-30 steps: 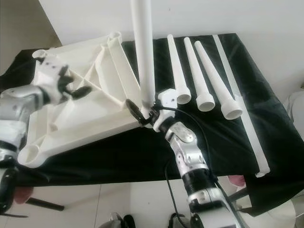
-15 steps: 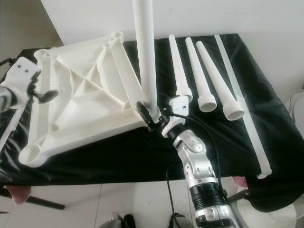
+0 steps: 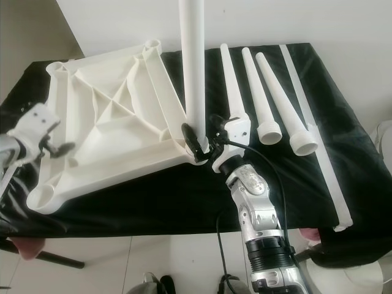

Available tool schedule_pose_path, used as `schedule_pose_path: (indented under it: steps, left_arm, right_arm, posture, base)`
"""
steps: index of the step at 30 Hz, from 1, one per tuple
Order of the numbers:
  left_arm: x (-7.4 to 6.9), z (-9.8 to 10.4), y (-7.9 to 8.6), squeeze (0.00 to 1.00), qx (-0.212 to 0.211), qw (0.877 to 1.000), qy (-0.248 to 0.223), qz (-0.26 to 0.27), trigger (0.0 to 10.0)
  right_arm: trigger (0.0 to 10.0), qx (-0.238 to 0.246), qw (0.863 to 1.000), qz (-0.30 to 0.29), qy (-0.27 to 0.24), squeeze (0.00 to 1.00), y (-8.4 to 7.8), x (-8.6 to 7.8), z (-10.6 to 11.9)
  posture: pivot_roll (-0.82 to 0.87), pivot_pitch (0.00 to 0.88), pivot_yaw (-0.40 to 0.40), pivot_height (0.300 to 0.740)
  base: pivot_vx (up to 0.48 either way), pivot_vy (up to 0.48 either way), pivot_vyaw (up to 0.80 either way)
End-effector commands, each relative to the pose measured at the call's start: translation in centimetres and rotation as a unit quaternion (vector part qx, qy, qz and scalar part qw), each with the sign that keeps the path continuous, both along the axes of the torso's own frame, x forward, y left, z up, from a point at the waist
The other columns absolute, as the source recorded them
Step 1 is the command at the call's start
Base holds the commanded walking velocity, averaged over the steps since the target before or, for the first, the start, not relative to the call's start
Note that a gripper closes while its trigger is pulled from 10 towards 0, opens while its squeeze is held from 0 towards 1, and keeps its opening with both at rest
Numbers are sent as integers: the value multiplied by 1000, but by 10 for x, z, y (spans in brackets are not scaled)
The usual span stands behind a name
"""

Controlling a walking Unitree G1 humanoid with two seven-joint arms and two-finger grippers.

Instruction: Building children table

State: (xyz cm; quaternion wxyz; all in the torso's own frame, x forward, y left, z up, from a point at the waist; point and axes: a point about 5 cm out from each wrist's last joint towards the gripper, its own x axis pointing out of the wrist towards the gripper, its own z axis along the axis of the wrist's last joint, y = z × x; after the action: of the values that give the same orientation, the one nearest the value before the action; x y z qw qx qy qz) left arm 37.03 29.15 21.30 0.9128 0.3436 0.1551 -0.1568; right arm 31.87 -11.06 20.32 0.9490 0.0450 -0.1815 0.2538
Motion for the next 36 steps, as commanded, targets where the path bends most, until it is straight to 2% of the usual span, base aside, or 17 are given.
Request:
schedule_pose_path:
  steps: [1, 6, 10, 13, 14, 16, 17, 18, 20, 21, 22, 27, 30, 36]
  left_arm:
    - [1, -5, 16, 0, 43, 983, -111, 140, 10000]
    - [0, -12, 17, 0, 44, 983, -105, 146, 10000]
    - [0, -19, 7, 0, 36, 988, -94, 116, 10000]
    - [1, -29, -7, 0, 12, 995, -65, 75, 10000]
    - [1, -29, -7, 0, 12, 995, -65, 75, 10000]
    - [-1, -36, -23, 0, -19, 999, -36, 22, 10000]
    - [-1, -36, -23, 0, -19, 999, -36, 22, 10000]
    - [-3, -39, -30, 0, -30, 999, -23, -8, 10000]
    - [-7, -42, -45, 0, -49, 997, -1, -60, 10000]
    - [-7, -42, -45, 0, -49, 997, -1, -60, 10000]
    - [-9, -41, -52, 0, -49, 994, 10, -95, 10000]
    - [-11, -40, -57, 0, -51, 992, 17, -112, 10000]
    - [-18, -39, -70, 0, -51, 986, 28, -156, 10000]
    - [-27, -40, -82, 0, -70, 978, 56, -191, 10000]
  right_arm:
    - [10000, 5, 1000, 2, 1, 0, 2, 0, 3]
    - [10000, 6, 1000, 3, 3, 0, 4, 0, 4]
    - [10000, 4, 1000, 4, 10, 0, 6, 3, 5]
    - [10000, -9, 1000, -3, 24, 0, 6, 8, 1]
    - [10000, -9, 1000, -3, 24, 0, 6, 8, 1]
    - [10000, -21, 999, -12, 34, 0, 8, 12, -1]
    - [10000, -21, 999, -12, 34, 0, 8, 12, -1]
    - [10000, -27, 999, -16, 39, 0, 10, 14, -2]
    - [10000, -43, 998, -17, 52, 0, 17, 20, -6]
    - [10000, -43, 998, -17, 52, 0, 17, 20, -6]
    - [10000, -54, 997, -14, 59, 0, 24, 25, -8]
    - [10000, -60, 996, -2, 60, 0, 31, 29, -7]
    - [10000, -78, 995, 35, 55, 0, 46, 35, -5]
    - [10000, -93, 993, 47, 58, 0, 58, 47, -3]
  posture:
    - [-116, 159, 76, 740]
    - [-116, 159, 74, 740]
    - [-118, 160, 73, 740]
    - [-119, 162, 70, 740]
    - [-119, 162, 70, 740]
    - [-126, 162, 72, 740]
    - [-126, 162, 72, 740]
    - [-126, 163, 72, 740]
    - [-123, 163, 73, 740]
    - [-123, 163, 73, 740]
    - [-122, 163, 73, 740]
    - [-119, 162, 74, 740]
    - [-121, 158, 75, 740]
    - [-125, 147, 77, 740]
  base:
    - [0, 0, 0]
    - [0, 0, 0]
    - [0, 0, 0]
    - [0, 0, 0]
    - [0, 0, 0]
    - [0, 0, 0]
    - [0, 0, 0]
    - [0, 0, 0]
    - [0, 0, 0]
    - [0, 0, 0]
    - [0, 0, 0]
    - [0, 0, 0]
    - [0, 0, 0]
    - [0, 0, 0]
